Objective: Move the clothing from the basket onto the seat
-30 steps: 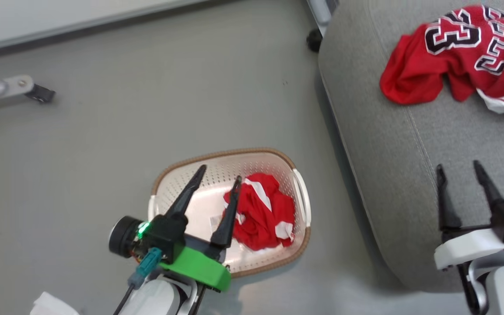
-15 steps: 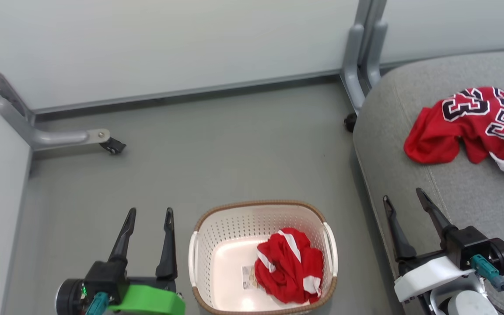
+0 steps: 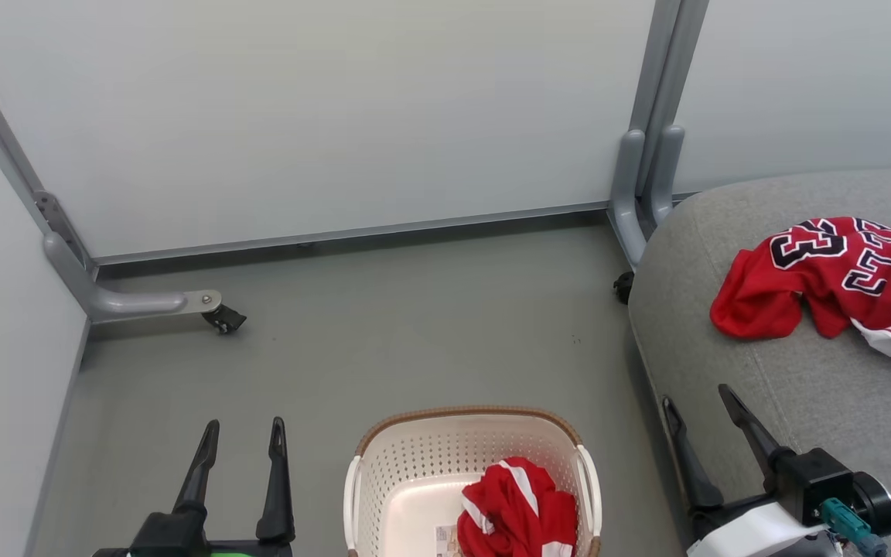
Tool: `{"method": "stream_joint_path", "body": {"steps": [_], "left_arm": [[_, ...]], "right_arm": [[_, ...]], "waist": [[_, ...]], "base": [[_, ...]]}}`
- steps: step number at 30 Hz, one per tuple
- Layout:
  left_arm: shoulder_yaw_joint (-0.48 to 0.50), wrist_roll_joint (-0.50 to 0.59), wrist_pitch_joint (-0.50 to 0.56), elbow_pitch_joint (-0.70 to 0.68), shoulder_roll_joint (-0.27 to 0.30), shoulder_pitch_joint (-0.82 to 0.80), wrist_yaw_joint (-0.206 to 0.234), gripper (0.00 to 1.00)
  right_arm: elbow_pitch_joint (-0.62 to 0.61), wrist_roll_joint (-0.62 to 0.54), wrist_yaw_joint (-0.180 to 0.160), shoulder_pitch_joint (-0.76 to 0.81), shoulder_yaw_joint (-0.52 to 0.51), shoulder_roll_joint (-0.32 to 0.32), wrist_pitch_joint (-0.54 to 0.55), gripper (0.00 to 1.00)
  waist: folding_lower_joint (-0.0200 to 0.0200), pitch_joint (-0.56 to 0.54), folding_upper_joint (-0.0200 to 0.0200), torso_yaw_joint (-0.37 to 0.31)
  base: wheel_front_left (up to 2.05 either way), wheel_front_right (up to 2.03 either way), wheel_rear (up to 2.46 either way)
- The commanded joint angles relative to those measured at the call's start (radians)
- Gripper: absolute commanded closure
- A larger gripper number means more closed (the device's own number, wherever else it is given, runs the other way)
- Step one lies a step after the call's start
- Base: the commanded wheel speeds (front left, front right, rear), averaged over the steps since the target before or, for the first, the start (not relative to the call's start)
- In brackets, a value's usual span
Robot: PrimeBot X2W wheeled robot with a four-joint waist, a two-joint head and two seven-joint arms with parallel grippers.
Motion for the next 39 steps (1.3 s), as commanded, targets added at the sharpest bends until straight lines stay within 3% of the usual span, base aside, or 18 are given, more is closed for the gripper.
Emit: {"method": "stream_joint_path", "body": {"steps": [1, 27, 39], "left_arm": [[0.006, 0.007, -0.001, -0.004, -0.002, 0.018, -0.003, 0.00], [-0.021, -0.015, -0.001, 0.017, -0.003, 0.036, 0.003, 0.00], [-0.037, -0.023, -0.001, 0.028, -0.003, 0.005, -0.009, 0.00]], "right_arm": [[0.004, 0.007, -0.001, 0.020, -0.001, -0.001, -0.002, 0.00], [0.014, 0.007, -0.001, 0.052, -0.002, 0.002, -0.002, 0.00], [0.004, -0.003, -0.001, 0.041, -0.004, -0.007, -0.002, 0.00]], "waist": [[0.0001, -0.011, 0.0000, -0.015], [0.0001, -0.015, 0.0000, -0.032], [0.0001, 0.058, 0.0000, -0.033]], "base": [[0.00, 0.00, 0.00], [0.00, 0.00, 0.00], [0.00, 0.00, 0.00]]}}
